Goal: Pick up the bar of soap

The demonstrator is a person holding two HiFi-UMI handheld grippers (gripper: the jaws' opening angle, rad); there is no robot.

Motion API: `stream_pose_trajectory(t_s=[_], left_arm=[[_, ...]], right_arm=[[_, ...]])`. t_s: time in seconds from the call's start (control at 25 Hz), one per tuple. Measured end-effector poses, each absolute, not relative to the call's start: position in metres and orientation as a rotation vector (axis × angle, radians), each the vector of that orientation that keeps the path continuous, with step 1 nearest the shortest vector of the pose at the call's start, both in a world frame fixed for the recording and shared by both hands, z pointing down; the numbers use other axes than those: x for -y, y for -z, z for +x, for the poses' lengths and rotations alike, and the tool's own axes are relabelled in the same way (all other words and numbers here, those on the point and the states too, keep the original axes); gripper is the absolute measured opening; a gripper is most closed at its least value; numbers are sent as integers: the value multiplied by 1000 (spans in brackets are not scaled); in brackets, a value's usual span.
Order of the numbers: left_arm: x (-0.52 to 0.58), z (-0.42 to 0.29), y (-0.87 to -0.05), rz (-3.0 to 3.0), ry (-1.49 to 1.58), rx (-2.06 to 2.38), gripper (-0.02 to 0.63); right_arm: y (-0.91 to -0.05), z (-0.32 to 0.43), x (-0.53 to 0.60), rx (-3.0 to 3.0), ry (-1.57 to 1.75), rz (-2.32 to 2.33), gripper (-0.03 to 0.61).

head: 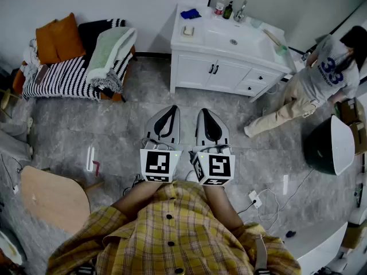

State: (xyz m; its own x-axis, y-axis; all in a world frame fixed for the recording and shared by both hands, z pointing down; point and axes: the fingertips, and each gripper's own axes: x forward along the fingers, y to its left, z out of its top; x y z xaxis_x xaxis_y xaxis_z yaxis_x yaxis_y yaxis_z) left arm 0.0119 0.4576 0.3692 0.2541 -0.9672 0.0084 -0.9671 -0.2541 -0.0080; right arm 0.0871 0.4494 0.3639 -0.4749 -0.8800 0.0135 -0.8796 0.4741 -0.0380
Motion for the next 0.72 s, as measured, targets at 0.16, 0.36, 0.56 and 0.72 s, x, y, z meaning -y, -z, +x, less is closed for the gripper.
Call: stream_pose_trajectory(t_s=[0.16, 0.36, 0.56, 0.72], left_arm=[[-464, -2, -362, -2498, 17, -1915, 11], [-462, -25, -368, -2542, 2, -1905, 10], [-451, -42, -382, -2584, -36, -1915, 11], [-433, -45, -393, -2634, -12, -1895, 11]], right_arm=[[-367, 73, -457, -2696, 80, -1618, 20], [-372, 57, -454, -2691, 120, -1682, 20], [-387, 48, -451, -2718, 130, -1747, 20], [-394, 49, -430, -2717, 156, -1792, 20]])
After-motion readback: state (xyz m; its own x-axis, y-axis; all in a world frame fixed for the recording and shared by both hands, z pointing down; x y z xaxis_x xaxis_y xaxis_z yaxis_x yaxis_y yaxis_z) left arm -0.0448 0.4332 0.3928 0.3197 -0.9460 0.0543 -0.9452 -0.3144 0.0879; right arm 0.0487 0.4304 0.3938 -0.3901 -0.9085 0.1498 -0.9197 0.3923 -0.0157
